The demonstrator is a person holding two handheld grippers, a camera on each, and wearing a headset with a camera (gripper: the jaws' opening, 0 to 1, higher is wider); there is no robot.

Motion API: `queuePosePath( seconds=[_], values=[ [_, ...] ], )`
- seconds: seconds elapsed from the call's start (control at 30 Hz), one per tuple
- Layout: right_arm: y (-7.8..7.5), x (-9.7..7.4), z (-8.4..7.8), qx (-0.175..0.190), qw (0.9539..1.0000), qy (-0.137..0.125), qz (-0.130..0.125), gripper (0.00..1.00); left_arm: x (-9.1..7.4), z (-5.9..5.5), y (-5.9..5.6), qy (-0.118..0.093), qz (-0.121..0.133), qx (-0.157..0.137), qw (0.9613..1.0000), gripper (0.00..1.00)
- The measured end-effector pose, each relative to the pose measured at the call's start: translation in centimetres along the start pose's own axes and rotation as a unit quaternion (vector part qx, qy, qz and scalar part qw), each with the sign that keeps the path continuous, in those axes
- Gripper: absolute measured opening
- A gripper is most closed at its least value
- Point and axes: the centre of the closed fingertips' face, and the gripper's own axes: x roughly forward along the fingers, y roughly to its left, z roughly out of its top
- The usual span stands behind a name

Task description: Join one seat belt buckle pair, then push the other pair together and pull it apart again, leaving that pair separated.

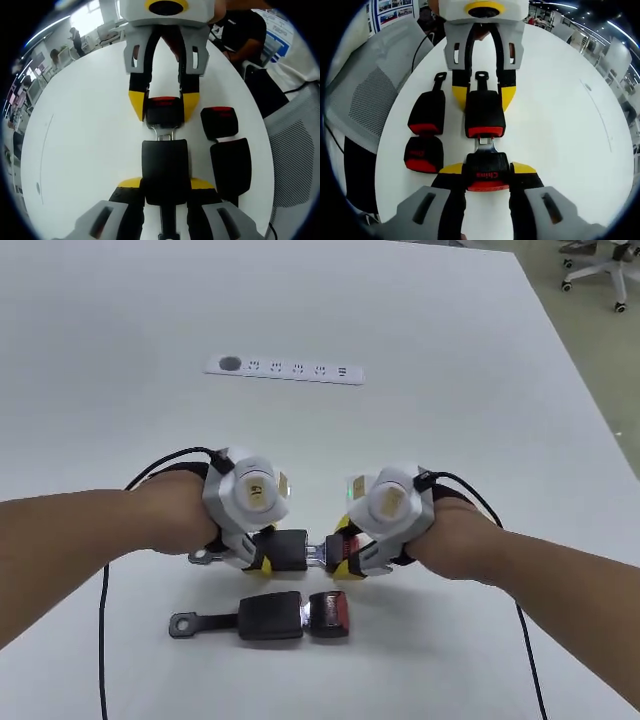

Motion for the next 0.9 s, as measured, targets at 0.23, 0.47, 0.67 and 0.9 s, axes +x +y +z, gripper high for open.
queuePosePath(
  seconds=[0.23,0.47,0.67,0.9],
  values=[
    [-0.4,0.8,1.2,0.007,0.9999,-0.013,0.003,0.3,0.1,-0.2,0.1,-0.006,-0.002,-0.003,1.0,0.32],
    [-0.1,1.1,1.9,0.007,0.9998,-0.02,0.003,0.3,-0.1,0.0,-0.1,-0.014,0.001,-0.005,0.9999,0.32],
    [-0.1,1.0,2.0,0.003,0.9999,-0.016,0.002,0.3,-0.1,-0.1,0.2,-0.011,-0.003,-0.004,0.9999,0.32],
    [0.2,0.8,2.1,-0.002,0.9999,-0.013,-0.002,0.31,-0.1,-0.2,0.2,-0.013,-0.004,-0.007,0.9999,0.33]
  ],
)
